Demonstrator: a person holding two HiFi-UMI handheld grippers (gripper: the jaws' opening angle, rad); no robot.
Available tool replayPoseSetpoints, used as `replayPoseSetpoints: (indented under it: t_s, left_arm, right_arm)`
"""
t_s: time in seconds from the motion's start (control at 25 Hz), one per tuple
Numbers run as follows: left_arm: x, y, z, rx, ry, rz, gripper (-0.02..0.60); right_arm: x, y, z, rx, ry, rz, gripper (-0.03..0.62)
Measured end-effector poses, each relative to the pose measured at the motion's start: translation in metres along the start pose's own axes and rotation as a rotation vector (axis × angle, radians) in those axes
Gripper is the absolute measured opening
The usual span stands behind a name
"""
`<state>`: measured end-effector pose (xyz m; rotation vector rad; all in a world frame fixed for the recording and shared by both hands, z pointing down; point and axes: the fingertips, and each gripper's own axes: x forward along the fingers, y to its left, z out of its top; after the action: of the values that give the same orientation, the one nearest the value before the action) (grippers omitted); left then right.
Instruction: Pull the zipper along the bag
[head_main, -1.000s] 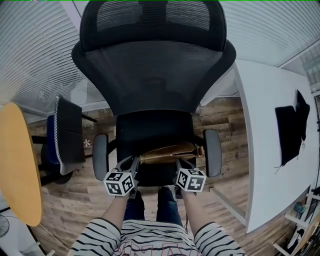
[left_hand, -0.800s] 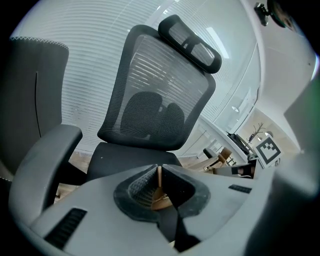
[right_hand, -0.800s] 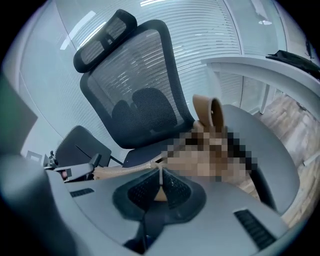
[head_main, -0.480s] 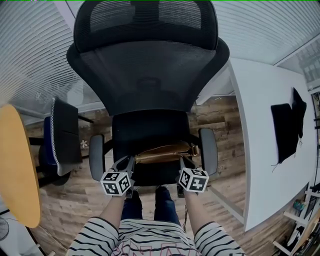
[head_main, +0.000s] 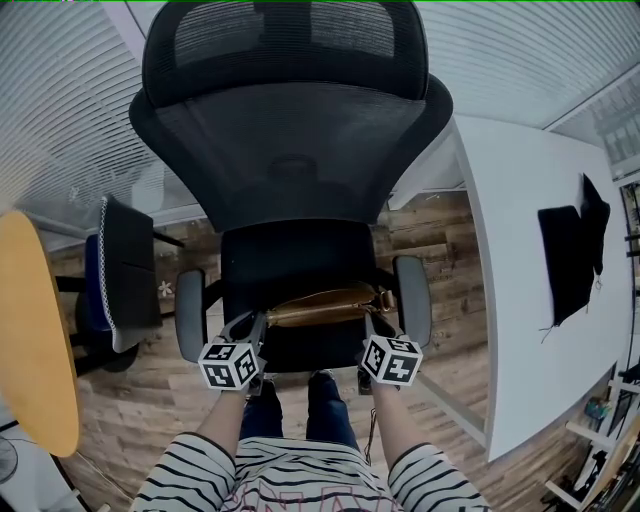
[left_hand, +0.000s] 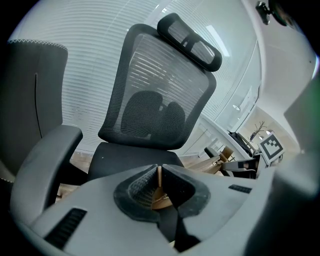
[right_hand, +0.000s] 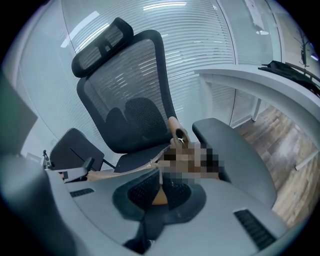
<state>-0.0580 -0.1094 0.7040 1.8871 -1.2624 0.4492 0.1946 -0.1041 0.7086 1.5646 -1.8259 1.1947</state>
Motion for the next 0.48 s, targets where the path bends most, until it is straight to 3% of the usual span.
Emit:
replayPoseSetpoints:
  t_s: [0.48]
  left_arm:
    - [0.002,0.001,0.002,0.011,0.005,0.000,0.046]
  right_arm:
    - [-0.009,-0.014,0.011,-0.017,-0.024,-0.047,0.038]
